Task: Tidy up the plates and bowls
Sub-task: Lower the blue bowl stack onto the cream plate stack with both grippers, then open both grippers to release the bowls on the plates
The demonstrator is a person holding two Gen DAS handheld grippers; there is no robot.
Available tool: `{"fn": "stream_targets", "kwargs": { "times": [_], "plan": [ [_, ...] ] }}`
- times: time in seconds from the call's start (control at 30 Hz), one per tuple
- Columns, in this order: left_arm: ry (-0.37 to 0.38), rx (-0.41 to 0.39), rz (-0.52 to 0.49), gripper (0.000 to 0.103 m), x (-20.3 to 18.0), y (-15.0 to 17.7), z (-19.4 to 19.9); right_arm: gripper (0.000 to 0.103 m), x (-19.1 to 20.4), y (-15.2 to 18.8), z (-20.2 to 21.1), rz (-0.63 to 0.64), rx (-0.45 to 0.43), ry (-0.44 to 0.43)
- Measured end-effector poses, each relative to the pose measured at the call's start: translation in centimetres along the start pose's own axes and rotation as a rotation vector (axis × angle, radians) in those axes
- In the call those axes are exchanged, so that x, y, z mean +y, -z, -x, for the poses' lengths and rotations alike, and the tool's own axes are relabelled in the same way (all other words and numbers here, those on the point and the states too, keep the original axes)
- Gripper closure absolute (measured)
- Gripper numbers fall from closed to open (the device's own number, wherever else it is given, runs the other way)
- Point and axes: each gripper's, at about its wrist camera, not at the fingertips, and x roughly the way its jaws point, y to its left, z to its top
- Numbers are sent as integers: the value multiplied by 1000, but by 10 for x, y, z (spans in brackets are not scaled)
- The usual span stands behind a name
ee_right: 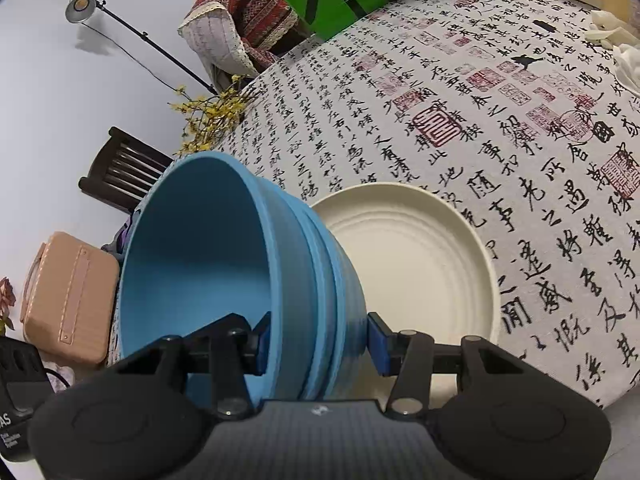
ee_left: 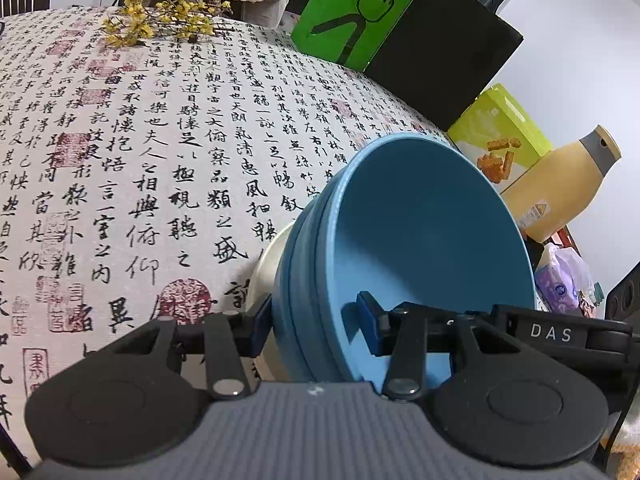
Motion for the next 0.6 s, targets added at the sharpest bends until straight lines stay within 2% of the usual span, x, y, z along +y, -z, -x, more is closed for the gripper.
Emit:
{"fn": "stream_targets", "kwargs": {
  "times": [0.47, 0.6],
  "plan": [
    [-8, 23, -5, 57, -8, 1, -20, 54, -13, -6, -5, 25, -6, 32],
    [2, 4, -9, 47, -10, 3, -14, 48, -8, -4, 1, 74, -47, 33]
  ]
}}
